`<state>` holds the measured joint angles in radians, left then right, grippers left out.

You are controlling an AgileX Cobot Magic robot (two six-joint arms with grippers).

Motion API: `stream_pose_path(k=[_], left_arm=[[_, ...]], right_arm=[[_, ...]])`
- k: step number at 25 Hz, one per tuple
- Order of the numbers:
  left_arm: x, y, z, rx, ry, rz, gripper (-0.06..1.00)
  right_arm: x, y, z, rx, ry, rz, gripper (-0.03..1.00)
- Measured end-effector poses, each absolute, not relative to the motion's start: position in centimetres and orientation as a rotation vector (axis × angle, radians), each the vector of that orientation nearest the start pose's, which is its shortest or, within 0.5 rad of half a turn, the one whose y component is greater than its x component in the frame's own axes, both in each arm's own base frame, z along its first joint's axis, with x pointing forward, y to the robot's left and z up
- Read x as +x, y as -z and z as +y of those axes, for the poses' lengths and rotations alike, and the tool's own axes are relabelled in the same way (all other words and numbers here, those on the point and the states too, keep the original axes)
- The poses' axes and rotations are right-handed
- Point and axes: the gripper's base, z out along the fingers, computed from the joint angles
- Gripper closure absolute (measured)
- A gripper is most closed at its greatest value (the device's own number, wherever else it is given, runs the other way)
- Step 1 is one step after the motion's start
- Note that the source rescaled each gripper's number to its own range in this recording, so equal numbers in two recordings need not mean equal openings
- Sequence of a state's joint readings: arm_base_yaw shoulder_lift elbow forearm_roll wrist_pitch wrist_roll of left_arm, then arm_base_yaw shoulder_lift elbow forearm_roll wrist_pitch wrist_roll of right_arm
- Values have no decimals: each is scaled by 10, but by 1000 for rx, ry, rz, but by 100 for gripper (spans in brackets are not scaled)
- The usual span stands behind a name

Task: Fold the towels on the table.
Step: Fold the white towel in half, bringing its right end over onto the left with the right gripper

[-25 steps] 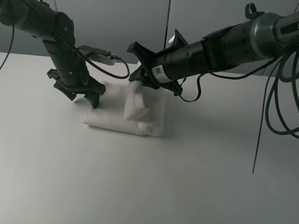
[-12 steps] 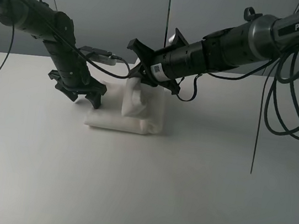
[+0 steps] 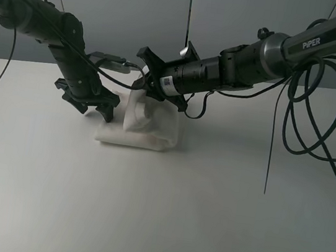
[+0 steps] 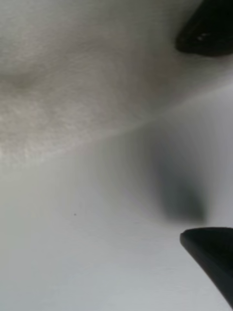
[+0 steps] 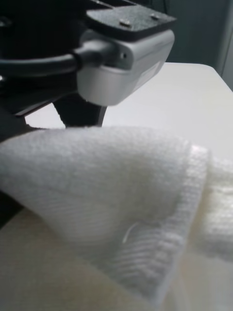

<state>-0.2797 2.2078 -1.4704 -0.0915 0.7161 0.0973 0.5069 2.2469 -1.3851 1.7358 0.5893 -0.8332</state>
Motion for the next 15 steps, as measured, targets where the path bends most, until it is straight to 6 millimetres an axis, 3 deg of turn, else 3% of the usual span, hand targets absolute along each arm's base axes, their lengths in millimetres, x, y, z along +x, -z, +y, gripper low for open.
stream_pose_path(k=[15], left_arm=[[435,-158,-133,530,157,2906,3]], right_arm=[[376,-105,272,164,-1332,2519,94]])
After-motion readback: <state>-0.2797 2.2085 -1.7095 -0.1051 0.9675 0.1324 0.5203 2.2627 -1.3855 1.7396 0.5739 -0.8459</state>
